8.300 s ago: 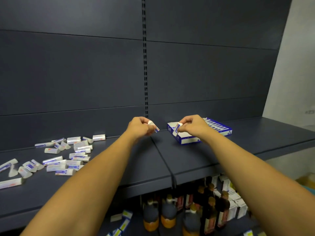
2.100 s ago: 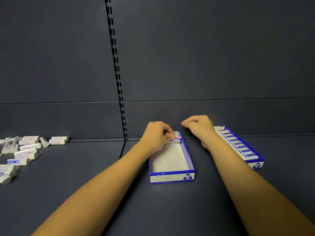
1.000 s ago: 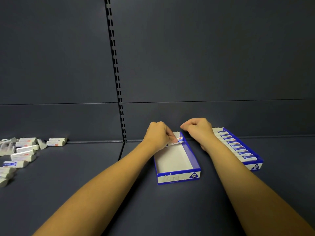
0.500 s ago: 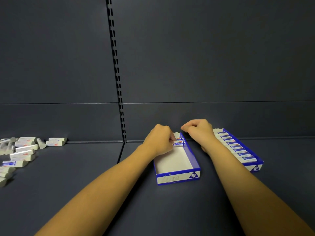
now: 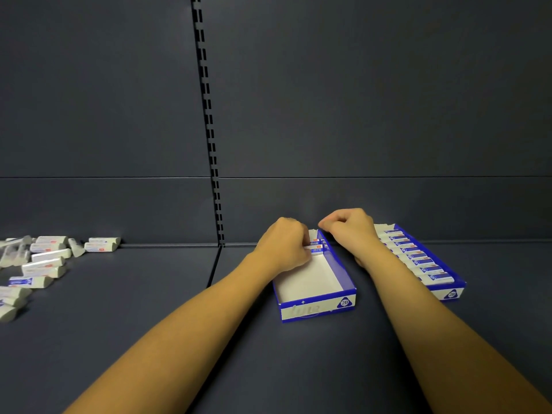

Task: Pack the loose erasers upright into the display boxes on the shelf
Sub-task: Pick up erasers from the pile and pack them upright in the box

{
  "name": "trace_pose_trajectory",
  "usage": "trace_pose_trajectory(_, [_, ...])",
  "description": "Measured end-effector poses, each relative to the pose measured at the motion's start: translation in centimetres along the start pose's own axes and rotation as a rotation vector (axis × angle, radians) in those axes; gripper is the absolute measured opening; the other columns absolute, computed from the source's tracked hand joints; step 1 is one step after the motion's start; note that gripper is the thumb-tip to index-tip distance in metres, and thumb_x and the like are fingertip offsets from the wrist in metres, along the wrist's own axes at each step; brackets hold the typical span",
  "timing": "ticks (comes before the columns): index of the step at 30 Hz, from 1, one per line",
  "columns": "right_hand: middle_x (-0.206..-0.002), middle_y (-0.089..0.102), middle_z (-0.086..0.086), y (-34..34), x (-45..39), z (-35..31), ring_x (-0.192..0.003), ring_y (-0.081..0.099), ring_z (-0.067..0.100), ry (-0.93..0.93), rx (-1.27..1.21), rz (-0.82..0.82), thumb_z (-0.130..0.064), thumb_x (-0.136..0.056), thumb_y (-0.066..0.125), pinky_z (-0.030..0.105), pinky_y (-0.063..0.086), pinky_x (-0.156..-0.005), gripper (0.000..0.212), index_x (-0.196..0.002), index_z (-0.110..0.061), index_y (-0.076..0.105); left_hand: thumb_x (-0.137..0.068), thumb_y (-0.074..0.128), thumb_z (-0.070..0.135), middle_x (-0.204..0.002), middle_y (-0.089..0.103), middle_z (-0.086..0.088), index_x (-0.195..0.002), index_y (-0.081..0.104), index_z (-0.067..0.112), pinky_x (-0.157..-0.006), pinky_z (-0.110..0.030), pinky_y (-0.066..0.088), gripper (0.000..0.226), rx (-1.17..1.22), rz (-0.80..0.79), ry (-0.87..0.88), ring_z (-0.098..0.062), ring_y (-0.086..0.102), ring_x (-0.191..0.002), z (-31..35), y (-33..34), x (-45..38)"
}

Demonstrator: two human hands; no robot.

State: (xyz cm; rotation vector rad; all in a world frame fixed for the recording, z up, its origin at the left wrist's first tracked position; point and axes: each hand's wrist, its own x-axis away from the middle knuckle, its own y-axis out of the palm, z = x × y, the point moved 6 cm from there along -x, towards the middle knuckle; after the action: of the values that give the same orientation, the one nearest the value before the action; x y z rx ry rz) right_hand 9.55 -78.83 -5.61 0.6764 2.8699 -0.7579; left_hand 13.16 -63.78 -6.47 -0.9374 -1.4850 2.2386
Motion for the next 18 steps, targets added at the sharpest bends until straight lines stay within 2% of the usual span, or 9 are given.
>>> trace_pose_trajectory(4, [-0.090, 0.071, -0.007, 0.1, -0.2, 0.0, -0.091, 0.066, 0.009, 0.002, 0.003, 0.008, -0.027, -0.093, 0.068, 0.020, 0.047, -0.062, 0.010, -0.094, -0.018, 0.075, -0.088, 0.070, 0.034, -0.106, 0.064, -0.004, -0.102, 0.066, 0.014, -0.080, -0.029, 0.049, 0.025, -0.062, 0.052, 0.039, -0.018, 0.056, -0.103, 0.3, -0.2, -0.1])
trace_pose_trajectory(9, [-0.090, 0.071, -0.007, 0.1, -0.2, 0.3, -0.088, 0.067, 0.010, 0.007, 0.006, 0.004, -0.031, -0.093, 0.069, 0.020, 0.049, -0.065, 0.012, -0.095, -0.020, 0.072, -0.092, 0.068, 0.028, -0.106, 0.067, -0.007, -0.096, 0.067, 0.008, -0.077, -0.027, 0.046, 0.020, -0.048, 0.049, 0.021, -0.019, 0.058, -0.107, 0.7, 0.2, -0.4])
trace_pose_trajectory(15, [-0.085, 0.069, -0.011, 0.3, -0.2, 0.4, -0.083, 0.067, 0.011, 0.010, 0.025, -0.006, -0.035, -0.092, 0.070, 0.022, 0.050, -0.066, 0.011, -0.086, -0.026, 0.067, -0.094, 0.068, 0.027, -0.118, 0.065, -0.010, -0.109, 0.064, 0.006, -0.083, -0.029, 0.046, 0.027, -0.065, 0.040, 0.026, -0.023, 0.058, -0.113, 1.5, 0.5, -0.5])
trace_pose_trajectory(18, [-0.087, 0.071, -0.009, 0.1, -0.1, 0.4, -0.083, 0.068, 0.011, 0.008, 0.016, -0.006, -0.034, -0.092, 0.070, 0.021, 0.050, -0.067, 0.012, -0.090, -0.023, 0.069, -0.093, 0.069, 0.029, -0.118, 0.066, -0.010, -0.109, 0.066, 0.006, -0.082, -0.028, 0.048, 0.027, -0.024, 0.014, -0.021, -0.021, 0.059, -0.112, 0.7, 0.7, -0.8])
